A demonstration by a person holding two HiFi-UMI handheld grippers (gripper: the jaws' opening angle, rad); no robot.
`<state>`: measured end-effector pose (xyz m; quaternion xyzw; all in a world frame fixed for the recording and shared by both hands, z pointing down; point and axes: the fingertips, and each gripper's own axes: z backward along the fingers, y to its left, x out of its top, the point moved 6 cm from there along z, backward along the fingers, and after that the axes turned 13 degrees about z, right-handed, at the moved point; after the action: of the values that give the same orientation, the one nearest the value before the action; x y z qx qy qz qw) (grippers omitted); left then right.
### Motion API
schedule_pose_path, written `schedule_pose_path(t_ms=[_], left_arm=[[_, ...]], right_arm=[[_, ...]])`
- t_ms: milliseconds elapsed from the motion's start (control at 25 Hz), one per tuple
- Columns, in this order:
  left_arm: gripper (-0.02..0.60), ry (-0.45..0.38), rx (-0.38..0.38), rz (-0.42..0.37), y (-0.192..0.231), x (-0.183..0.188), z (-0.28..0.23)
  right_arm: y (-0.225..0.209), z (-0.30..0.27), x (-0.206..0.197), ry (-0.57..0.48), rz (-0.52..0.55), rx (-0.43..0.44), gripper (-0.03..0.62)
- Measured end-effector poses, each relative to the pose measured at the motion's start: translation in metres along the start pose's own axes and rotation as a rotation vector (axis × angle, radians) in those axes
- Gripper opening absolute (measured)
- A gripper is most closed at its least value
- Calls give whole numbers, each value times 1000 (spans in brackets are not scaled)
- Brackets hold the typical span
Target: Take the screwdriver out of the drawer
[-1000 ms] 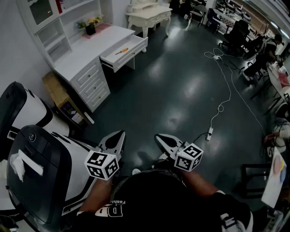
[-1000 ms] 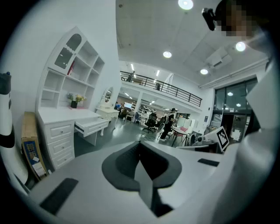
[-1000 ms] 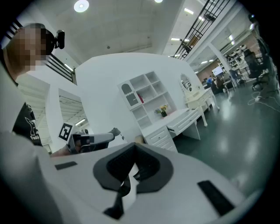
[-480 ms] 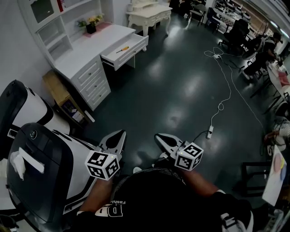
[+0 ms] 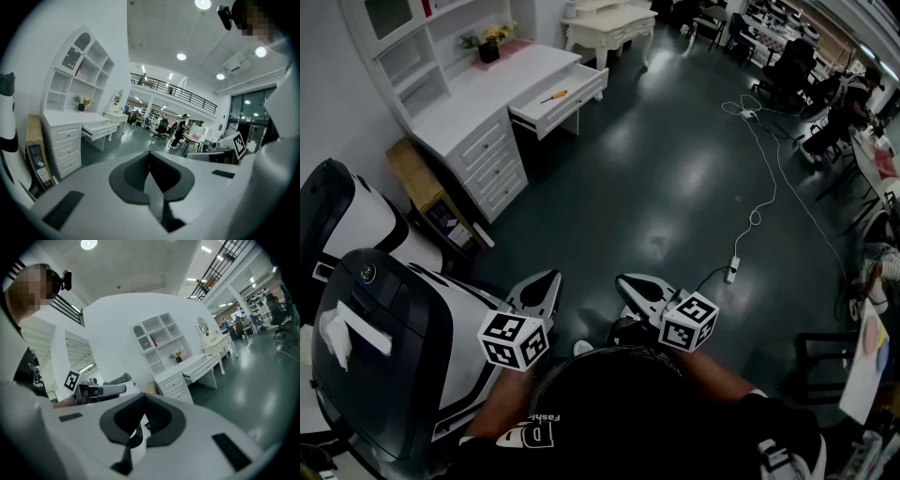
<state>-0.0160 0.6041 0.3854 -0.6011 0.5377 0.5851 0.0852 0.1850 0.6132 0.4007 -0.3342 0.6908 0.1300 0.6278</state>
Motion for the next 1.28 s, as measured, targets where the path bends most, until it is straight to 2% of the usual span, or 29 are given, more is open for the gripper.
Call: schedule_pose_path(t_ms=[360,560,760,1280], left_arm=[[14,5,6,32,7,-4,-15],[14,3,28,50,18,4,-28],[14,-7,62,58,35,25,-47],[14,7,79,39,65,85,-124]], right_arm=[[-19,-6,-6,39,15,-43,9],[-40,-27,2,38,-12,-25,9],[-67,-54,22,12,-12,-5,9],[-155,-118,58,-6,-45,4,9]])
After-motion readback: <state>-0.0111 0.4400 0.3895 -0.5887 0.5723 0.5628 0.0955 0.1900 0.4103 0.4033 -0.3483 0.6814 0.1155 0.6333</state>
